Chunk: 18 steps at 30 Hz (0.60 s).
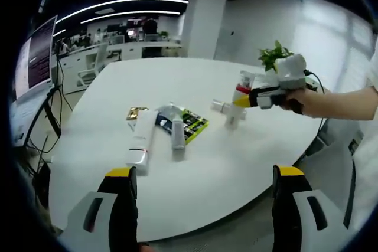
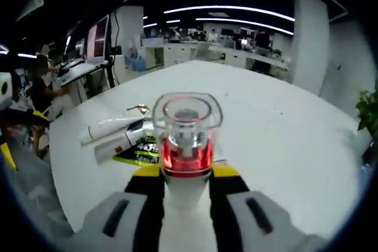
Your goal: Arrange the skincare products in the storage area until every visible bottle or jar stands upright without overlapping.
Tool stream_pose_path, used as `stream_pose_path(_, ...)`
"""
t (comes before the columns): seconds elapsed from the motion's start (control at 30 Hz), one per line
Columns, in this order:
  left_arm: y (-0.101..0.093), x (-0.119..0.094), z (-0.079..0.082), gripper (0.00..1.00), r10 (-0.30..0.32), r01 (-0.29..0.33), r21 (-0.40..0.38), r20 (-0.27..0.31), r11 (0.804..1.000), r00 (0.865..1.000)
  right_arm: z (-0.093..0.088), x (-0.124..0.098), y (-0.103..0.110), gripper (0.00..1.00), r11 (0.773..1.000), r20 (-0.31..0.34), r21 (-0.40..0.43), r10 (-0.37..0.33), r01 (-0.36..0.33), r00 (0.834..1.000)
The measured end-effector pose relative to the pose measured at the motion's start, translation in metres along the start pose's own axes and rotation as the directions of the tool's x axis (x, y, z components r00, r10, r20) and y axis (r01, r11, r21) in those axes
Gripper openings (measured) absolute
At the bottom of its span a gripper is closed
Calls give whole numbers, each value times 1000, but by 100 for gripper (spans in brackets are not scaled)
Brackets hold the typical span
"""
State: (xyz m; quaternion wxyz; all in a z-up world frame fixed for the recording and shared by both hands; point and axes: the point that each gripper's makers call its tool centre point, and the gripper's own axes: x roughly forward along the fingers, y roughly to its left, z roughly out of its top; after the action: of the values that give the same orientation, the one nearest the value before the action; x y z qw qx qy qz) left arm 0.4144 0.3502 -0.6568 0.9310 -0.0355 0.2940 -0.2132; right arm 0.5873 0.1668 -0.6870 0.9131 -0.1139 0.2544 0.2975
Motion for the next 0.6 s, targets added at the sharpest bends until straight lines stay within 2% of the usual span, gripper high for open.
stream_pose_path(0.07,0,0,0,94,0,0,3,2,1000,1000,0,-1,1,29,1000,-3,-12,8,-8,1000)
stream_pose_path(0.13,-1,0,1,94,-1,1,7,4,1000,1000,6,-5,1,31,999,34,-39,13,-11,999)
stream_pose_path(0.27,-1,-1,1,94,0,0,15,8,1000,1000,20,-15,-1,41,999,61,-16,36,-35,998)
stream_pose_path(0.4,-3,-1,1,94,-1,0,29,10,1000,1000,33,-23,-4,34,999,84,-30,36,-33,996)
stream_pose_path(0.53,-4,-1,2,93,1,-2,43,13,999,1000,36,-23,-3,32,1000,96,-18,18,-16,995)
stream_pose_path(0.57,-4,-1,2,93,1,-1,46,13,999,1000,35,-23,-2,28,1000,94,-11,9,-8,996)
stream_pose_path(0.6,-4,-2,2,93,0,-1,51,13,999,1000,36,-24,-6,27,999,105,1,-36,36,994)
